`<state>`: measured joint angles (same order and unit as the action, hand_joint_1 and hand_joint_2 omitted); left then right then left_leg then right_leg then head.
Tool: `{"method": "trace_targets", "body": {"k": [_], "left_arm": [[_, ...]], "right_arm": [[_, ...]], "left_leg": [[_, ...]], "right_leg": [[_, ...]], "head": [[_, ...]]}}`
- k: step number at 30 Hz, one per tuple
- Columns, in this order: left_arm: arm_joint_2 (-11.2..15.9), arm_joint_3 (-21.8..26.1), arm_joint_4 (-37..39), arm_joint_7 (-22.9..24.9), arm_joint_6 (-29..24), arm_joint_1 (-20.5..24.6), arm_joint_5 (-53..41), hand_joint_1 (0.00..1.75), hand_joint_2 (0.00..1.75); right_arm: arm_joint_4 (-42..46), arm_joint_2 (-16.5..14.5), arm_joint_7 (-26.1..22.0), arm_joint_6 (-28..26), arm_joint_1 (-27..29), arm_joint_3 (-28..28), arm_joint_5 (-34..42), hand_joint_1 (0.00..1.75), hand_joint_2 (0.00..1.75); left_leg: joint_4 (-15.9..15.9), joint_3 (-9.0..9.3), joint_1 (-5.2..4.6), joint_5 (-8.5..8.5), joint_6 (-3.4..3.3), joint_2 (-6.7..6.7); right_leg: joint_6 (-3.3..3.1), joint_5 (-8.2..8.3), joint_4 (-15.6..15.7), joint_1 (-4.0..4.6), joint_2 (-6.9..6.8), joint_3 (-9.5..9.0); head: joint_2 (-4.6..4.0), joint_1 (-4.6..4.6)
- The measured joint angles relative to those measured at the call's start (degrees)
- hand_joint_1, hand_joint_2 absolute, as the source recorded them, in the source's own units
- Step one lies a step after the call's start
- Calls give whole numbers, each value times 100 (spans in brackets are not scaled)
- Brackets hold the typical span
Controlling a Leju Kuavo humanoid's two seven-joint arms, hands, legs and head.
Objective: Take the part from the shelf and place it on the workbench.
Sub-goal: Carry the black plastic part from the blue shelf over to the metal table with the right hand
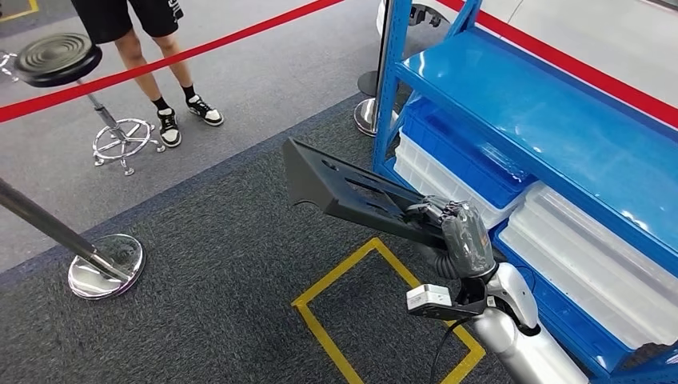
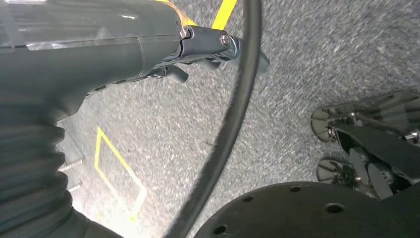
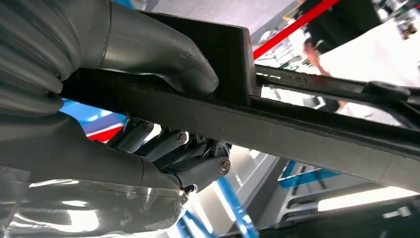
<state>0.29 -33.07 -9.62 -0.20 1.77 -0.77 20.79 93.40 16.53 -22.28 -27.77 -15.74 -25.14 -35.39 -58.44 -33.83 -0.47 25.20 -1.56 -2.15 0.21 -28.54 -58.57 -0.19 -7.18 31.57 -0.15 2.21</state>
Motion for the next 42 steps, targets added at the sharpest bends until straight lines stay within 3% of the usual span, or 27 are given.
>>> {"method": "trace_targets", "body": {"k": [2,4,6,7,8,10,12,13,15,17,19,21,22,23,24,27,28,30,31,33,35,36,37,38,39,40,42], "left_arm": [[-4,0,0,2,6,3,7,0,175],[-7,0,0,3,12,15,10,0,175],[-5,0,0,12,16,18,14,0,175],[-5,0,0,21,19,17,17,0,175],[-6,0,0,34,25,16,22,0,175],[-8,1,0,60,37,20,31,0,175],[-5,3,0,73,61,29,44,0,175],[-4,5,0,77,76,25,52,0,175],[-4,7,0,80,107,-2,68,0,175],[-4,7,0,79,127,-12,78,0,175],[-2,7,0,76,128,4,80,0,175],[-1,7,0,73,129,11,79,0,175],[-1,7,0,71,133,9,74,0,175],[0,7,0,69,136,5,67,0,175],[2,6,0,67,138,2,54,0,175],[22,4,0,50,139,5,26,0,175],[30,4,0,44,142,6,27,0,175],[39,4,0,35,152,-7,28,0,175],[39,4,0,33,162,-19,29,0,175],[36,4,0,26,183,-25,36,0,175],[34,4,0,16,200,-20,44,0,175],[34,5,0,13,204,-21,47,0,175],[34,5,0,8,207,-22,51,0,175],[33,6,0,5,208,-24,56,0,175],[32,6,0,3,208,-26,64,0,175],[31,6,0,1,208,-28,72,0,175],[36,6,0,0,204,-28,82,0,175]], "right_arm": [[10,1,-9,-1,-6,1,3,175,175],[15,5,-20,-2,7,3,12,175,175],[16,8,-27,2,39,4,33,175,175],[17,9,-32,3,51,4,47,175,175],[20,9,-39,5,57,4,61,175,175],[34,10,-52,7,60,4,89,175,175],[56,16,-61,11,67,6,122,175,175],[66,20,-64,16,73,7,137,175,175],[89,25,-67,26,78,9,158,175,175],[124,27,-71,33,78,10,168,175,175],[150,34,-77,34,87,13,175,175,175],[155,40,-81,34,107,15,178,175,175],[161,42,-81,33,125,15,173,175,175],[173,44,-79,33,148,15,163,175,175],[197,48,-72,32,174,15,144,175,175],[266,79,-43,43,229,18,110,175,175],[272,94,-39,64,241,19,144,175,175],[276,114,-42,122,261,22,263,175,175],[280,117,-48,154,269,25,324,175,175],[294,130,-74,203,279,49,432,175,175],[301,144,-102,263,304,92,519,175,175],[297,148,-107,293,321,108,551,175,175],[290,149,-111,325,334,116,586,175,175],[282,150,-121,362,341,122,632,175,175],[275,149,-137,399,344,131,686,175,175],[272,149,-159,445,343,143,748,175,175],[266,147,-198,514,340,172,858,175,175]], "left_leg": [[82,30,43,-59,-63,122],[97,18,55,-84,-93,244],[82,5,56,-88,-99,393],[65,2,59,-85,-94,475],[40,1,66,-76,-81,554],[-41,-26,72,-40,-26,704],[-110,-98,74,-26,44,837],[-121,-131,81,-37,80,899],[-127,-174,104,-50,144,955],[-375,-289,94,97,198,688],[-1037,-590,90,438,237,346],[-1660,-880,101,669,244,258],[-1725,-903,101,647,232,249],[-1569,-813,94,529,205,238],[-1200,-610,73,340,154,186],[-187,-71,-58,50,-15,-172],[-103,-38,-90,65,-41,-213],[-37,-32,-92,27,-81,-93],[23,-5,-75,-4,-97,-27],[138,57,-27,-70,-137,88],[160,57,-12,-92,-158,211],[155,52,-8,-94,-163,285],[145,51,-3,-93,-159,362],[125,49,7,-86,-148,442],[89,46,24,-71,-124,523],[36,30,43,-46,-86,599],[-105,-55,59,7,1,734]], "right_leg": [[40,-222,-285,-16,292,106],[55,-590,-978,-42,617,427],[74,-737,-1517,-59,698,704],[85,-644,-1512,-71,708,718],[94,-453,-1287,-88,725,624],[116,-72,-564,-139,914,306],[110,36,-166,-169,1099,143],[88,10,-143,-158,1111,141],[14,27,-126,-147,990,141],[-68,43,-92,-144,854,117],[-120,38,-80,-116,710,104],[-145,24,-81,-79,558,101],[-154,16,-82,-63,487,96],[-159,6,-82,-45,420,85],[-163,-7,-81,-27,355,68],[-143,-39,-64,14,163,24],[-125,-41,-54,17,100,19],[-77,-47,-27,24,-12,-3],[-51,-75,-45,19,40,-15],[-8,-286,-361,4,347,105],[24,-620,-1062,-30,642,452],[47,-718,-1370,-48,689,622],[74,-710,-1519,-73,704,717],[102,-589,-1456,-102,712,709],[133,-381,-1192,-137,734,597],[165,-185,-831,-180,817,435],[187,7,-300,-233,1042,205]], "head": [[0,-1],[0,-1],[0,-1],[0,-1],[0,-1],[0,-1],[0,0],[0,1],[0,0],[0,1],[0,2],[0,1],[0,1],[0,1],[0,2],[0,1],[0,1],[0,1],[0,0],[0,0],[0,-1],[0,0],[0,0],[0,0],[0,0],[0,-1],[0,1]]}}
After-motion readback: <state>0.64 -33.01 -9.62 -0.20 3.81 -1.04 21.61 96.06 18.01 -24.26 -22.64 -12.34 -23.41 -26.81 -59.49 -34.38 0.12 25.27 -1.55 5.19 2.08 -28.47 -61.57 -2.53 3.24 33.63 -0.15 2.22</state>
